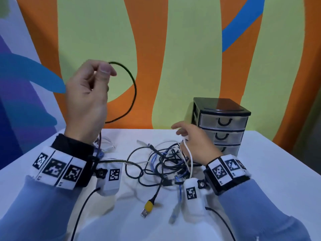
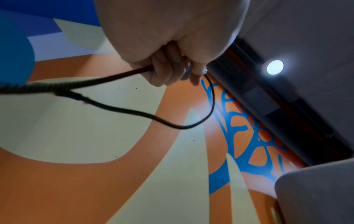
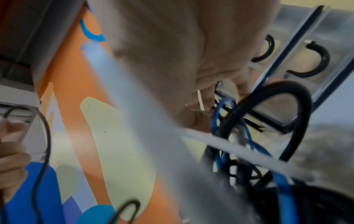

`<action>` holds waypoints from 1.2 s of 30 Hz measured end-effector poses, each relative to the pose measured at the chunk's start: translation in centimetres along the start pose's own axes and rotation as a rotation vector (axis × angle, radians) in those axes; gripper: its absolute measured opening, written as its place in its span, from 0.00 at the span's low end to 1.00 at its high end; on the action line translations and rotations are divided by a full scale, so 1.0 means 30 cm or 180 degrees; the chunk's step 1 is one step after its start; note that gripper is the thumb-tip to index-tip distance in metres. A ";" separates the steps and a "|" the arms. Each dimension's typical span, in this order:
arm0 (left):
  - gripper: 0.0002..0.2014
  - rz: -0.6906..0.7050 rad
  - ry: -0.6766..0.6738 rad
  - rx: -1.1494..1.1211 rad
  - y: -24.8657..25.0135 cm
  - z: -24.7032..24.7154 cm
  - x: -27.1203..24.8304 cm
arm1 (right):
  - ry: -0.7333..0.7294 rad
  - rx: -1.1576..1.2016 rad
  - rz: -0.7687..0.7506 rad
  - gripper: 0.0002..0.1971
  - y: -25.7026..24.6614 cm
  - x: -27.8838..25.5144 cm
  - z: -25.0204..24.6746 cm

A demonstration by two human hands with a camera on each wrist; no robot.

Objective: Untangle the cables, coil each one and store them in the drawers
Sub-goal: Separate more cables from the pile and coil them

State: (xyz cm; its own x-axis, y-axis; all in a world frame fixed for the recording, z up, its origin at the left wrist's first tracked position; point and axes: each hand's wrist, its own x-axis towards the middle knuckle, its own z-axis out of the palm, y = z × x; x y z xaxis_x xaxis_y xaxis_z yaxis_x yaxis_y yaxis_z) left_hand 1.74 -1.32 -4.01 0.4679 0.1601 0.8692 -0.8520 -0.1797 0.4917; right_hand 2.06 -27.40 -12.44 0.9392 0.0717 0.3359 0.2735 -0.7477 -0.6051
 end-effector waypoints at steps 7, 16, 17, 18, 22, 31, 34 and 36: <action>0.12 -0.0111 -0.0944 0.0474 -0.016 -0.012 -0.042 | -0.0106 -0.0375 -0.0365 0.37 -0.051 -0.028 -0.087; 0.09 0.0051 -0.1134 0.0801 -0.040 0.054 -0.096 | -0.0525 -0.0159 -0.0476 0.46 -0.110 -0.059 -0.151; 0.09 0.0059 -0.1014 0.0868 -0.044 0.053 -0.096 | -0.0711 -0.0249 -0.0392 0.46 -0.111 -0.066 -0.172; 0.09 0.0056 -0.0873 0.0922 -0.050 0.050 -0.092 | -0.0880 -0.0187 -0.0324 0.46 -0.112 -0.073 -0.197; 0.09 0.0035 -0.0443 0.0985 -0.059 0.036 -0.083 | -0.1088 0.0239 -0.0364 0.45 -0.111 -0.116 -0.291; 0.06 0.0203 -0.1332 0.0170 -0.019 0.082 -0.120 | -0.0558 0.2483 -0.0484 0.20 -0.244 -0.076 -0.047; 0.08 0.0089 -0.1127 0.0328 -0.050 0.067 -0.108 | -0.0696 0.3319 -0.0148 0.23 -0.243 -0.075 -0.033; 0.08 -0.0091 -0.0978 0.0561 -0.077 0.045 -0.094 | -0.0668 0.3909 -0.0075 0.21 -0.234 -0.064 -0.046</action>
State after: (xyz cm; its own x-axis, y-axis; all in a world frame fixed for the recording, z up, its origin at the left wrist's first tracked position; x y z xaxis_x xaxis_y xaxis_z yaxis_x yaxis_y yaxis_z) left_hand 2.69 -2.66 -7.53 0.5625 -0.1271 0.8170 -0.7965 -0.3483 0.4942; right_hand -1.96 -23.21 -7.85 0.9155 0.2652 0.3024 0.1976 0.3583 -0.9124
